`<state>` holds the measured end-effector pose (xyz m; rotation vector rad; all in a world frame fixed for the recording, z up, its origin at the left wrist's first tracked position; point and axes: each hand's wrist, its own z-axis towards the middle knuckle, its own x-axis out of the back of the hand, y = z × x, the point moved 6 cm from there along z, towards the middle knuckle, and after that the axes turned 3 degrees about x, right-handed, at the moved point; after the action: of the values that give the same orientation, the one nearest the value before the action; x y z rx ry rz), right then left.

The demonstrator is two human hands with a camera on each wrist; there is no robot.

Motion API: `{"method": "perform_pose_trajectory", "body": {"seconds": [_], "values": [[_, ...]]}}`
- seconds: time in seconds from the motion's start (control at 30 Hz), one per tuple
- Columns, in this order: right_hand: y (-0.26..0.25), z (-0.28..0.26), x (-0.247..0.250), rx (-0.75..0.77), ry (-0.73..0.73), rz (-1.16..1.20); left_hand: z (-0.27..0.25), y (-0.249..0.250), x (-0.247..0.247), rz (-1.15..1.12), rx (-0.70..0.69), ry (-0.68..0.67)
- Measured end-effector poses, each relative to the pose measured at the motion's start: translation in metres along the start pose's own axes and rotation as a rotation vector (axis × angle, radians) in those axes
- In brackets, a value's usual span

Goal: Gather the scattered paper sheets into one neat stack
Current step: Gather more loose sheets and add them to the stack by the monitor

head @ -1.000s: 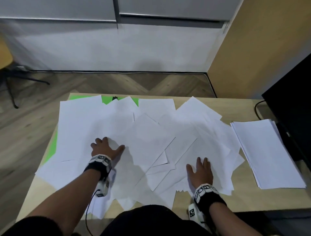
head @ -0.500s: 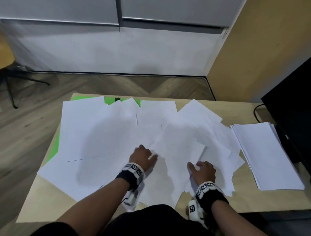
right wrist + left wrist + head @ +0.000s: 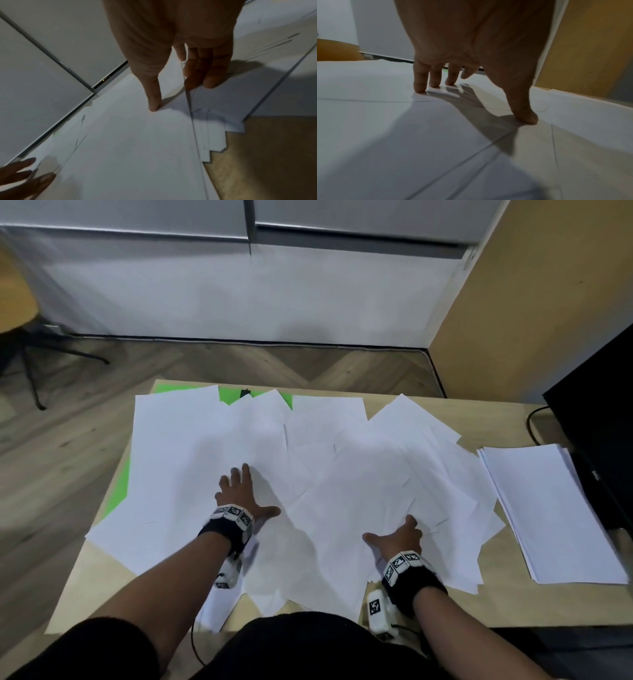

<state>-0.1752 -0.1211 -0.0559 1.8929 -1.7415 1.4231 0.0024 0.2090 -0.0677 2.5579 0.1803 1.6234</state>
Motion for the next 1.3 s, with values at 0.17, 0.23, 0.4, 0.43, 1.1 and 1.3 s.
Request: {"method": "perform_pose_trajectory", "body": {"seconds": [0.17, 0.23, 0.4, 0.43, 1.1, 1.3], "values": [[0.002, 0.006, 0.0, -0.051, 0.008, 0.086, -0.012, 0.006, -0.003, 0.018, -0.062, 0.03], [0.006, 0.011, 0.0, -0.071, 0.021, 0.208, -0.017, 0.012, -0.004, 0.012, -0.108, 0.039], [0.014, 0.022, 0.002, -0.032, -0.069, 0.299, -0.025, 0.016, 0.0, 0.098, -0.189, 0.088], [0.016, 0.024, 0.004, -0.032, -0.051, 0.34, -0.023, 0.011, 0.002, 0.124, -0.185, 0.083], [0.01, 0.009, 0.016, 0.096, 0.167, 0.485, -0.02, 0.011, -0.002, 0.206, -0.189, 0.008], [-0.014, 0.006, -0.012, 0.164, 0.031, 0.464, -0.024, 0.022, -0.007, 0.229, -0.173, 0.031]]}}
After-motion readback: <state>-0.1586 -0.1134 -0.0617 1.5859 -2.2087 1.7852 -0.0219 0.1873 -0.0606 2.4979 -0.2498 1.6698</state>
